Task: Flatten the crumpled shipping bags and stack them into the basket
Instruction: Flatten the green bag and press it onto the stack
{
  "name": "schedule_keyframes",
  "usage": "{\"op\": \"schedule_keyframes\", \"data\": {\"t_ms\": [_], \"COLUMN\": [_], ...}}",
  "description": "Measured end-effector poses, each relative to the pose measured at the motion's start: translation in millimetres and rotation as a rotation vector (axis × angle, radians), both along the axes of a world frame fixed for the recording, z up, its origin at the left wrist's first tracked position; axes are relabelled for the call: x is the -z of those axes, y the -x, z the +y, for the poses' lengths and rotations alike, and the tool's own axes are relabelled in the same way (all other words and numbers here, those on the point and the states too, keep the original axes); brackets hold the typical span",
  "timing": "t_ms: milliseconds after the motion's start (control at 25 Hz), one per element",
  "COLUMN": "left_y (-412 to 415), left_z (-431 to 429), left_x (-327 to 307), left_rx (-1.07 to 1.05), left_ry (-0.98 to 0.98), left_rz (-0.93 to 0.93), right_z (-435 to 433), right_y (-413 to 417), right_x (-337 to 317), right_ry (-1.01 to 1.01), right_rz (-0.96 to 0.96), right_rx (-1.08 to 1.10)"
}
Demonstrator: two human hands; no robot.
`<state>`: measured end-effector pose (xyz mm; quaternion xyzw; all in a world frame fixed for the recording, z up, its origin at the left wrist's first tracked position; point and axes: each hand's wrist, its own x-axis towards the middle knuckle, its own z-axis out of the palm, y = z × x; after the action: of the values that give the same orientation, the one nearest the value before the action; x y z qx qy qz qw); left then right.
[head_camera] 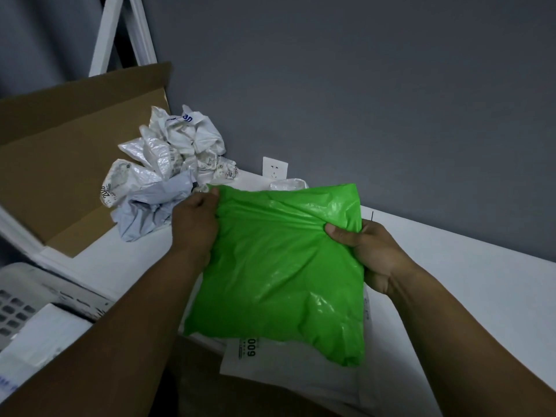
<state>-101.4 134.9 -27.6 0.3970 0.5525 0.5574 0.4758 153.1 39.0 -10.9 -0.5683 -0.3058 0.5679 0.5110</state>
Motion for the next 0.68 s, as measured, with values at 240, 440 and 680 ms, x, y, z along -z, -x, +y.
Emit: {"op": "schedule_keyframes", "data": {"t_ms": [240, 440, 680], "left_y": [-14.8, -9.5, -7.5], "left_z": [-11.0, -24.7, -53.3], "left_x": [-35.1, -28.4, 23.3], "left_rx": [-0.048, 0.267, 0.616], "left_ry": [-0.116, 0.239, 0.608], "left_rz": [-0.256, -0.37, 0.436], "right_z": [-10.9, -31.0, -61.2], "right_y": [-10.1, -35.9, -48.3], "right_x": [-17.2, -11.0, 32.9], "right_ry": [-0.275, -0.361, 0.088], "right_rz": [0.079, -0.15, -0.61], "right_rx": [0.123, 0.009, -0.534]}}
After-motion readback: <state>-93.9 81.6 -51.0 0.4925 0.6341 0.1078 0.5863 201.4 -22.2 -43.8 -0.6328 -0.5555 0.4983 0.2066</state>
